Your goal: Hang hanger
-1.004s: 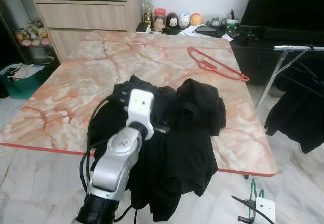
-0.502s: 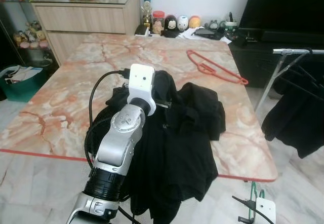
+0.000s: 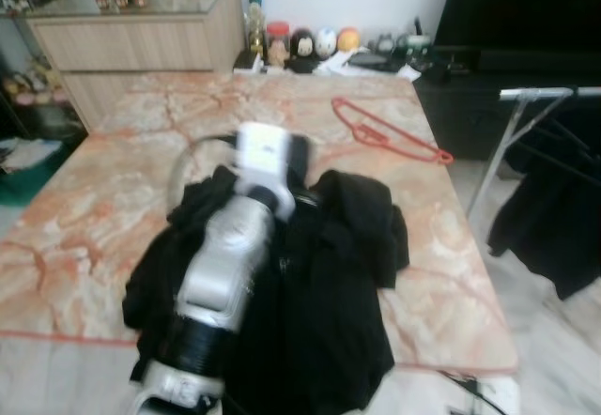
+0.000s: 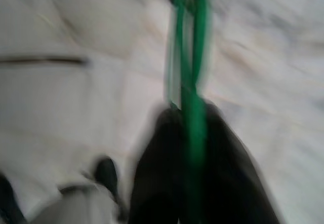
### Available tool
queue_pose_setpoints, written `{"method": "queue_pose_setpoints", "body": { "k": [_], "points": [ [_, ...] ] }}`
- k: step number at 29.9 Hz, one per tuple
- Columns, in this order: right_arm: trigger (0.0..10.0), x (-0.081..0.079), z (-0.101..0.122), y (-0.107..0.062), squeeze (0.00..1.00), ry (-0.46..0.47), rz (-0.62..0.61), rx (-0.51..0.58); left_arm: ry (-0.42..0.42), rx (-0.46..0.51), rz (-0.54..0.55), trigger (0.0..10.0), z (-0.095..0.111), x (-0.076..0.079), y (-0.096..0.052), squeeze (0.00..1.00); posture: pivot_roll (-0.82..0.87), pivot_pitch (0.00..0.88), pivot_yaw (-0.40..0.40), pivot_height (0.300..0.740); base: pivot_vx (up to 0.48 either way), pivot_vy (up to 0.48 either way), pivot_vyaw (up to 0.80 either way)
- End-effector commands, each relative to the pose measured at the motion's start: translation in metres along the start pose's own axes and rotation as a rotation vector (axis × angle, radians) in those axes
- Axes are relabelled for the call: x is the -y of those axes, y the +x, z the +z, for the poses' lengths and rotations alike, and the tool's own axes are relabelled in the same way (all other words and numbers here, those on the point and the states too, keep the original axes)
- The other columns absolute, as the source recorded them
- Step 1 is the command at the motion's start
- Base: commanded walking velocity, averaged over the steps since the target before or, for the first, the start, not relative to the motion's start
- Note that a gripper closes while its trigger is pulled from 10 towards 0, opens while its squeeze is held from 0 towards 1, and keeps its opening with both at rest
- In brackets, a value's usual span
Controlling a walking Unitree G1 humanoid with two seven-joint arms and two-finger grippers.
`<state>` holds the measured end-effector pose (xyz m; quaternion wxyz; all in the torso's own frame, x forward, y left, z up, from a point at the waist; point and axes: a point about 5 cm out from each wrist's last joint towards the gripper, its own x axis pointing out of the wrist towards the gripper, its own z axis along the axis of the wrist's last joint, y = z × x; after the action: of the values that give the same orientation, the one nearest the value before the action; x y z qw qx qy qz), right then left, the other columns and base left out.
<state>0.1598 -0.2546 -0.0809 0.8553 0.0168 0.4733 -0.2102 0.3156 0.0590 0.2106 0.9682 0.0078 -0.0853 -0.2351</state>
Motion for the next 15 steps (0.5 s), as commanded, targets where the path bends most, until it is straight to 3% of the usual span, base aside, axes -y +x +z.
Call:
{"method": "queue_pose_setpoints", "body": {
  "k": [1, 2, 3, 4, 7, 15],
  "points": [
    [10.0, -0.006, 0.001, 0.000, 0.00, 0.007, 0.015, 0.005, 0.024, -0.072, 0.010, 10.0, -0.012, -0.007, -0.009, 0.00, 0.07, 0.000, -0.032, 0.740, 0.000, 0.000, 0.00],
    [10.0, -0.006, 0.001, 0.000, 0.00, 0.007, 0.015, 0.005, 0.032, -0.089, -0.001, 10.0, -0.015, -0.007, -0.011, 0.00, 0.07, 0.000, -0.032, 0.740, 0.000, 0.000, 0.00],
    [10.0, -0.005, 0.001, 0.000, 0.00, 0.006, 0.016, 0.003, 0.051, -0.166, -0.018, 10.0, -0.027, -0.009, -0.025, 0.00, 0.08, 0.000, -0.033, 0.740, 0.000, 0.000, 0.00],
    [10.0, -0.005, 0.001, 0.000, 0.00, 0.006, 0.016, 0.003, 0.051, -0.166, -0.018, 10.0, -0.027, -0.009, -0.025, 0.00, 0.08, 0.000, -0.033, 0.740, 0.000, 0.000, 0.00],
    [10.0, -0.005, 0.000, 0.000, 0.00, 0.004, 0.016, 0.002, 0.079, -0.281, -0.008, 10.0, -0.042, -0.015, -0.051, 0.00, 0.08, 0.000, -0.031, 0.740, 0.000, 0.000, 0.00],
    [10.0, -0.005, 0.000, 0.000, 0.00, 0.001, 0.015, 0.001, 0.087, -0.289, -0.006, 10.0, -0.045, -0.016, -0.077, 0.00, 0.08, 0.000, -0.030, 0.740, 0.000, 0.000, 0.00]
  ]
}}
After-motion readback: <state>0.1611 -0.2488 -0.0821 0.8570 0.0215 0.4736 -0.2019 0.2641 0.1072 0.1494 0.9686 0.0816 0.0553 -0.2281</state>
